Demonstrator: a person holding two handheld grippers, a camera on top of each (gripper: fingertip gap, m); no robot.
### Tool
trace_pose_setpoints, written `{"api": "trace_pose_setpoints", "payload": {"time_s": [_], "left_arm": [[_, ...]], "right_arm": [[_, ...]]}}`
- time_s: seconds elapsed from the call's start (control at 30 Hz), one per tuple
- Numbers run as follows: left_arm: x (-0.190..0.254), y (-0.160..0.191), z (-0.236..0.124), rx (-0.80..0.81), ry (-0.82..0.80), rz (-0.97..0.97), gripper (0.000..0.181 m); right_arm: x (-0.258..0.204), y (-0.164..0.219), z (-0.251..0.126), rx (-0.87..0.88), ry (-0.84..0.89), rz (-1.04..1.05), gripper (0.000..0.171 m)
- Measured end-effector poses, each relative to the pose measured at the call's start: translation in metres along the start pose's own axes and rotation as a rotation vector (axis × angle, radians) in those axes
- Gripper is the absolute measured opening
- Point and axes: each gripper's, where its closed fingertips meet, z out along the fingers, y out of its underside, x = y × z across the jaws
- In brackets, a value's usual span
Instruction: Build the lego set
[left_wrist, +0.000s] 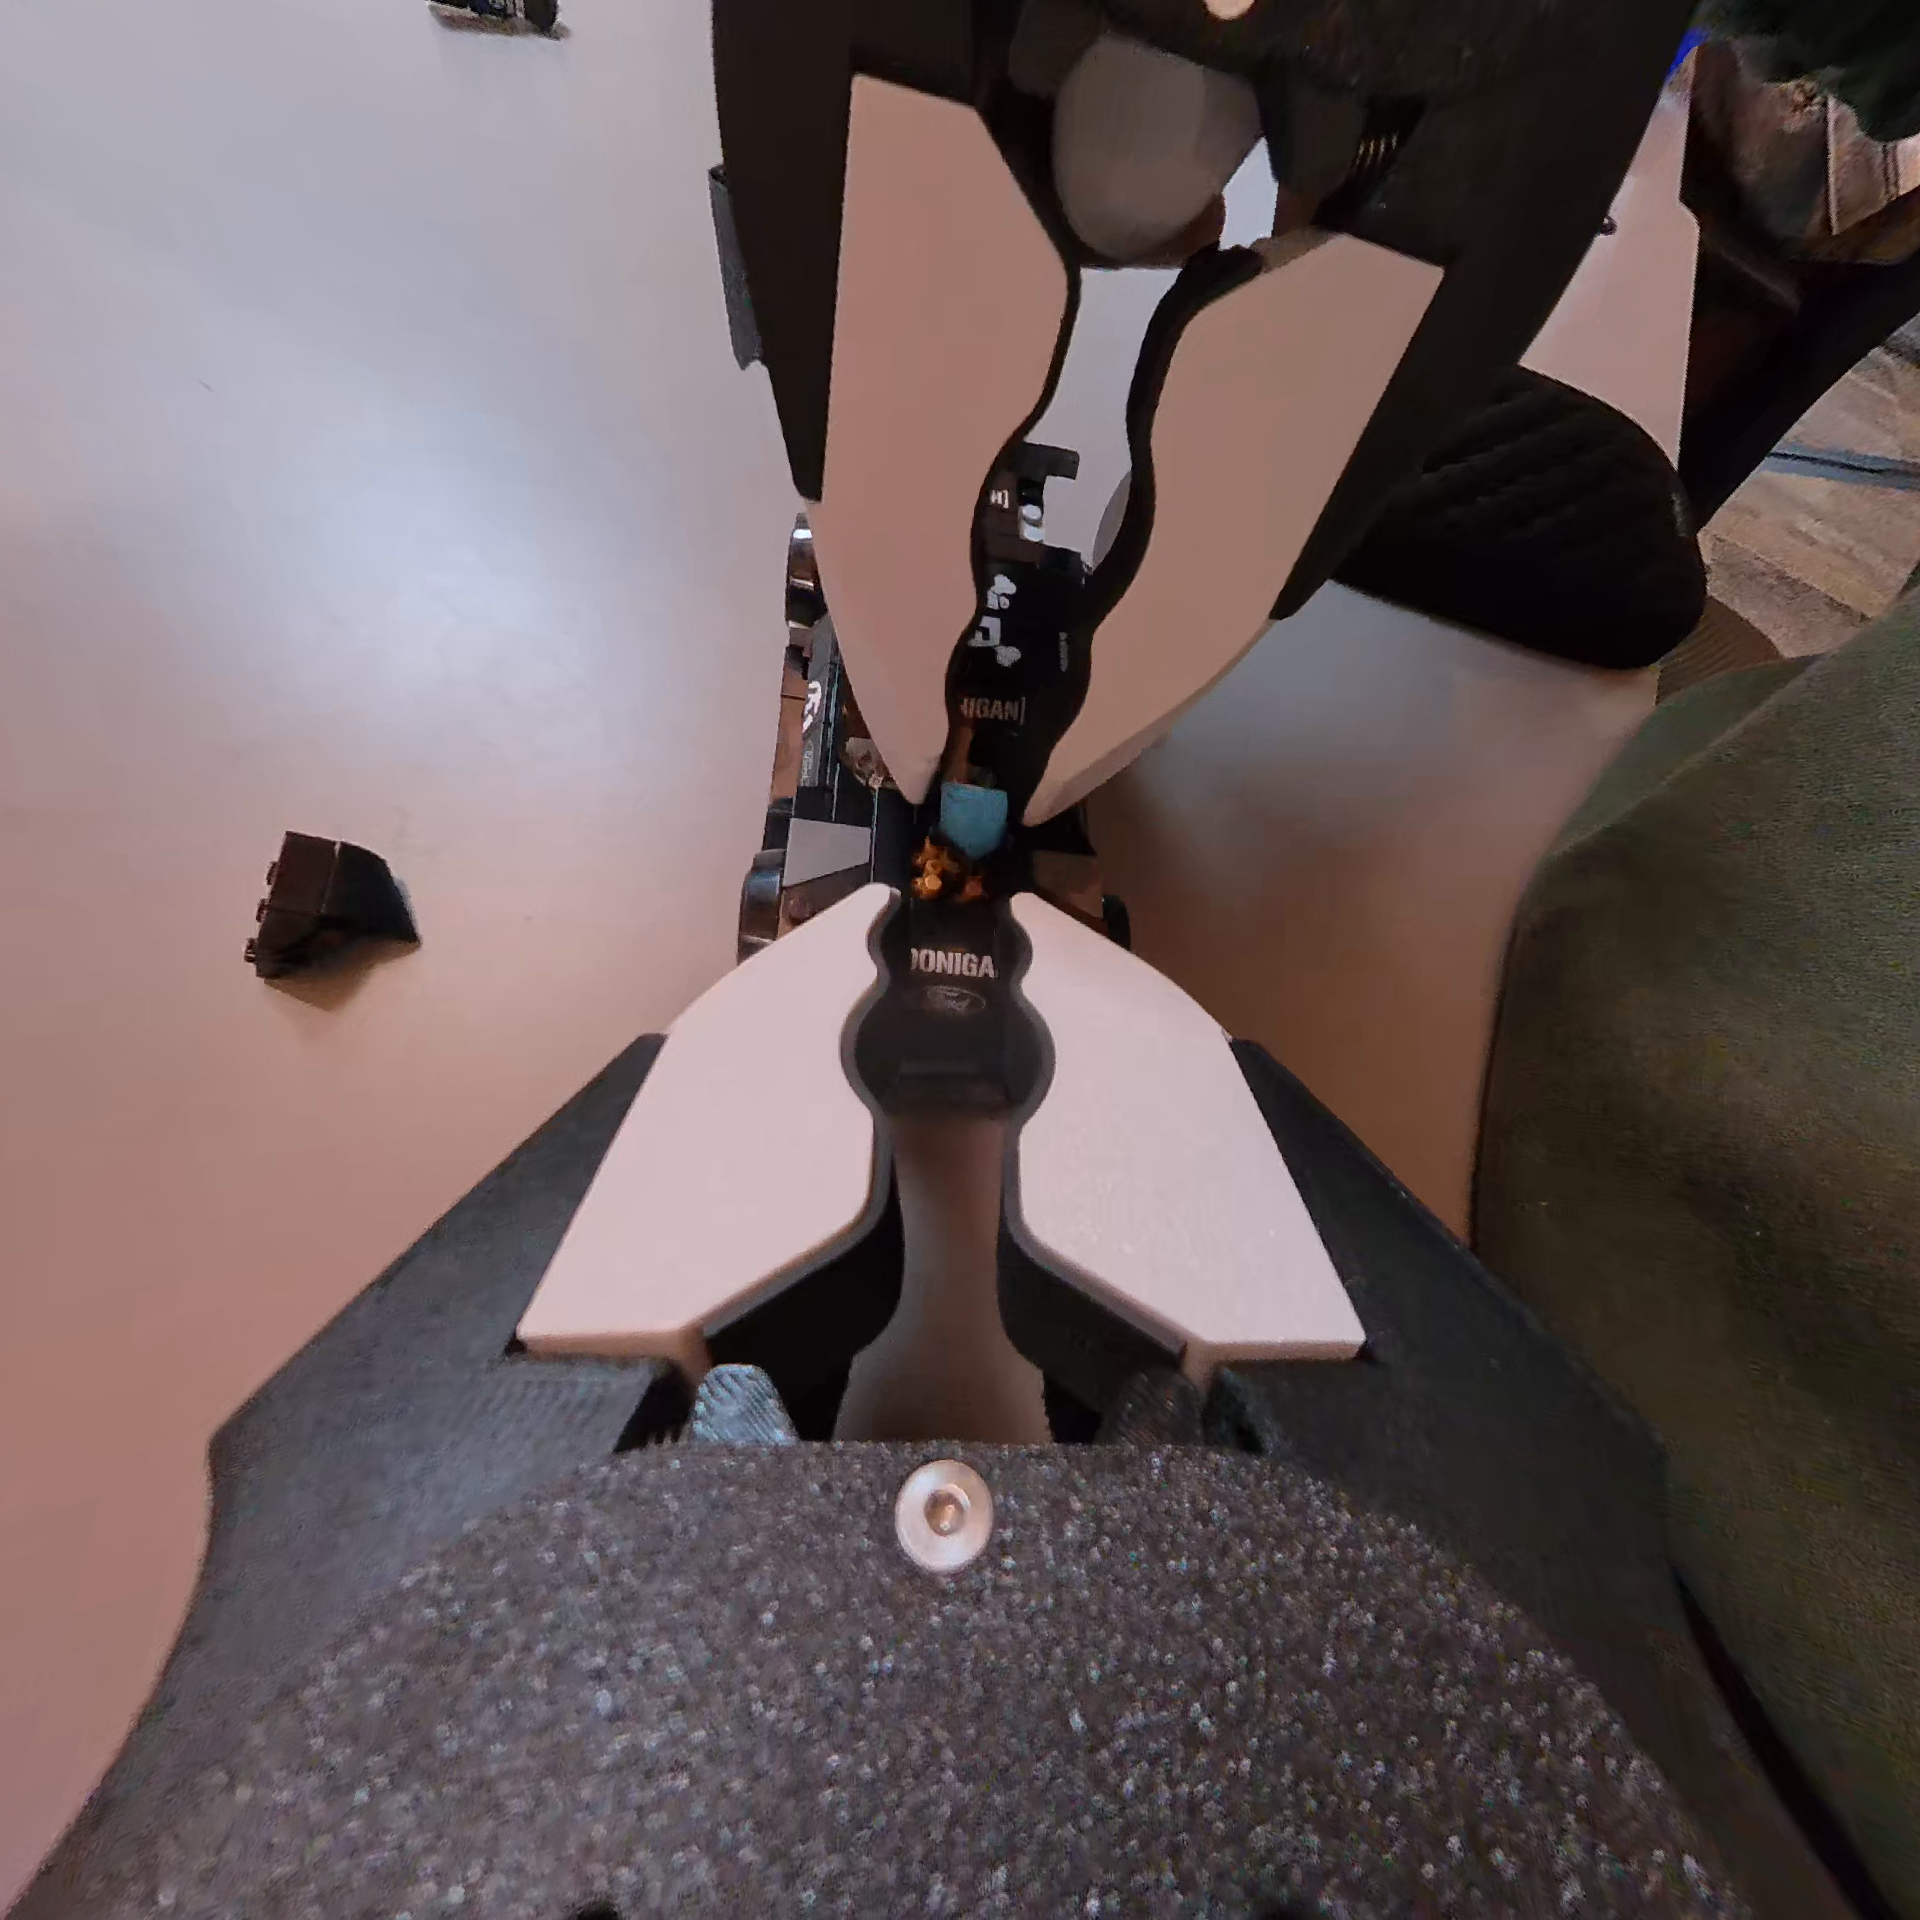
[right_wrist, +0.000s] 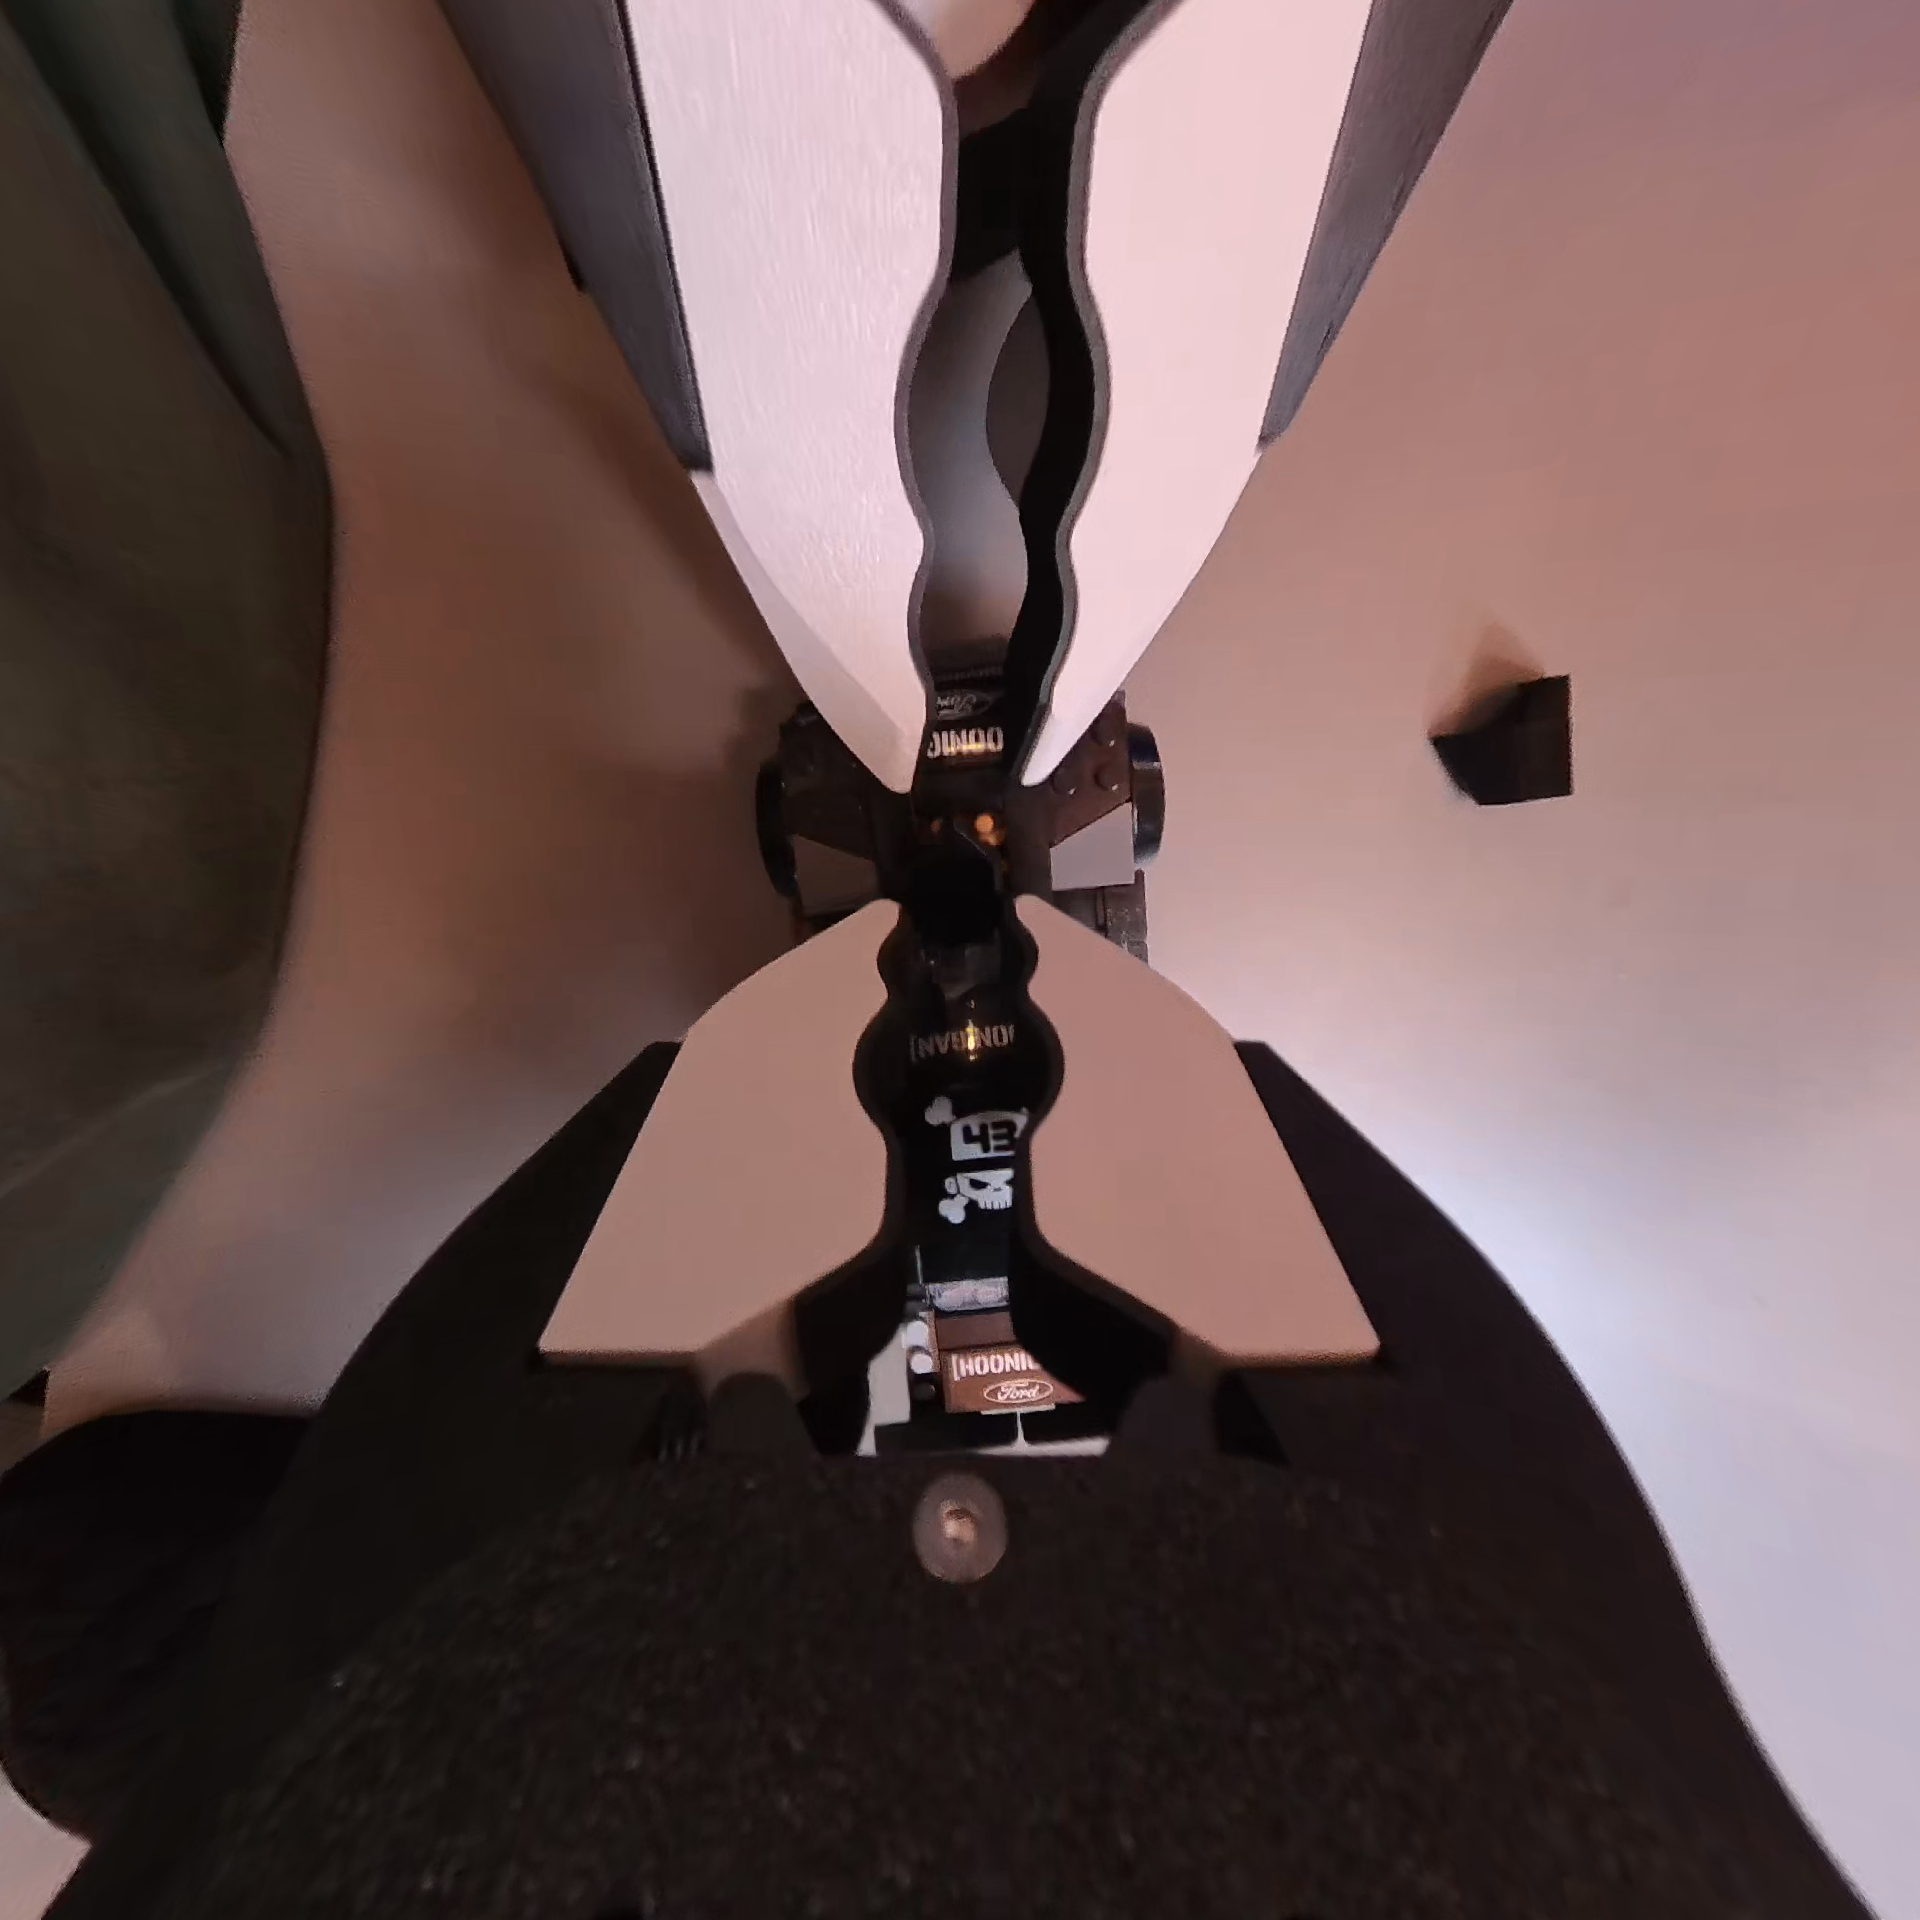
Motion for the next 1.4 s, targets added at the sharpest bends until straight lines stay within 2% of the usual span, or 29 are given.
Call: {"api": "trace_pose_setpoints", "payload": {"time_s": [0.4, 0.77, 0.83, 0.97, 1.4], "left_arm": [[0.000, 0.002, 0.004, -0.011, 0.002, 0.008, 0.017], [-0.001, 0.002, 0.006, -0.016, -0.003, 0.011, 0.016], [-0.001, 0.001, 0.006, -0.014, -0.005, 0.013, 0.016], [-0.001, 0.002, 0.006, -0.013, -0.003, 0.013, 0.015], [0.000, 0.002, 0.008, -0.024, -0.013, 0.031, 0.015]], "right_arm": [[0.002, -0.004, 0.004, -0.038, 0.005, -0.008, 0.016], [0.003, -0.004, 0.000, 0.012, 0.014, 0.008, 0.018], [0.002, -0.009, -0.004, 0.067, 0.002, 0.042, 0.017], [0.003, -0.016, -0.006, 0.158, -0.037, 0.148, 0.005], [0.001, -0.007, 0.001, 0.134, -0.029, 0.169, 0.005]]}}
